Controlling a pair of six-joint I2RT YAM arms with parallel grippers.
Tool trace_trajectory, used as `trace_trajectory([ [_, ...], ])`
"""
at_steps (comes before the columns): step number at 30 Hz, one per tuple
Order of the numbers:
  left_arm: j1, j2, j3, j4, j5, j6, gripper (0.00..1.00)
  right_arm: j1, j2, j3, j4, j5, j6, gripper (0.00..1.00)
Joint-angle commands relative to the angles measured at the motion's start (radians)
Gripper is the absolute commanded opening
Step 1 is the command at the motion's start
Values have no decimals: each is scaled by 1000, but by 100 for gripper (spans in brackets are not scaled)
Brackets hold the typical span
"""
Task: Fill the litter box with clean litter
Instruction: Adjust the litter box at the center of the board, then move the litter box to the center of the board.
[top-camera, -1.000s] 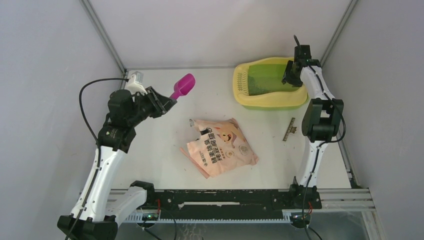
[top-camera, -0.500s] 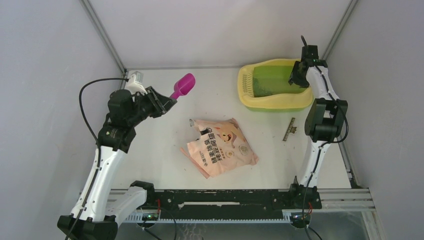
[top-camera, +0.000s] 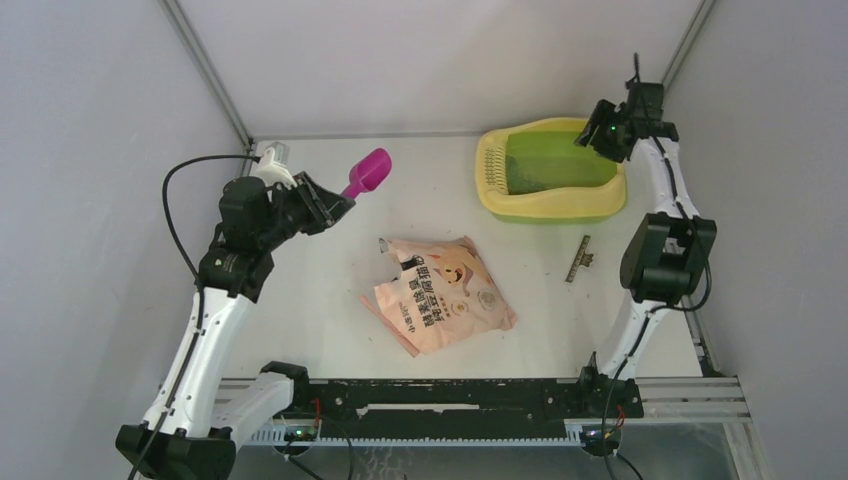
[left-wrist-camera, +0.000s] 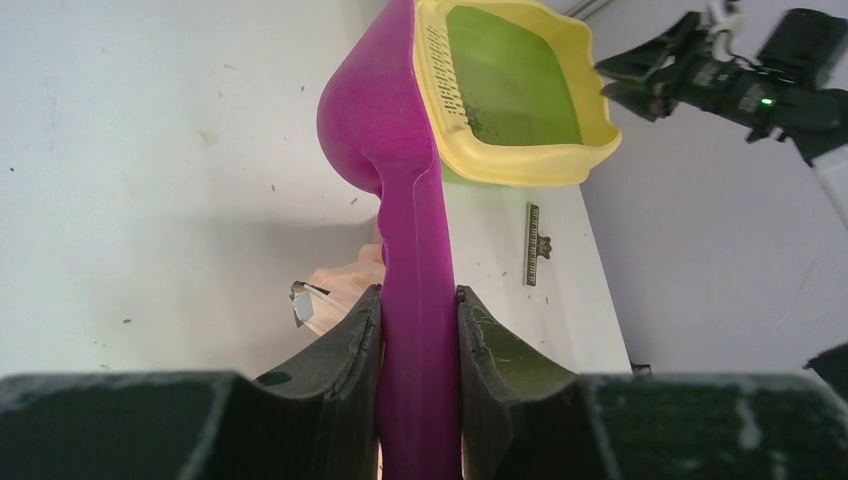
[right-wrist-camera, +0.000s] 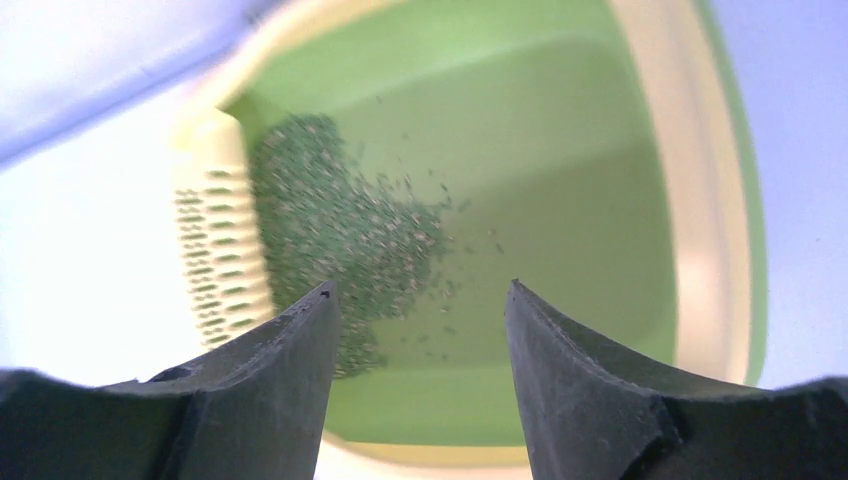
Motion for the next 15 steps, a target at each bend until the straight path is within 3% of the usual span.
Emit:
trace_trajectory([
  [1, 9, 1, 7, 55, 25, -7, 4, -107, -154, -55, 209, -128, 152, 67],
  [3, 8, 5, 11, 54, 22, -7, 4, -158, -161, -103, 229, -105, 206, 60],
  [6, 9, 9, 16, 47, 19, -4, 4, -225, -131, -133, 207, -93, 248, 26],
  [7, 9, 8, 15, 47, 15, -5, 4, -241, -119, -142, 197, -69, 255, 19],
  [15, 8, 32, -5, 75, 24, -5, 4, -294, 8, -175, 187, 44, 268, 16],
])
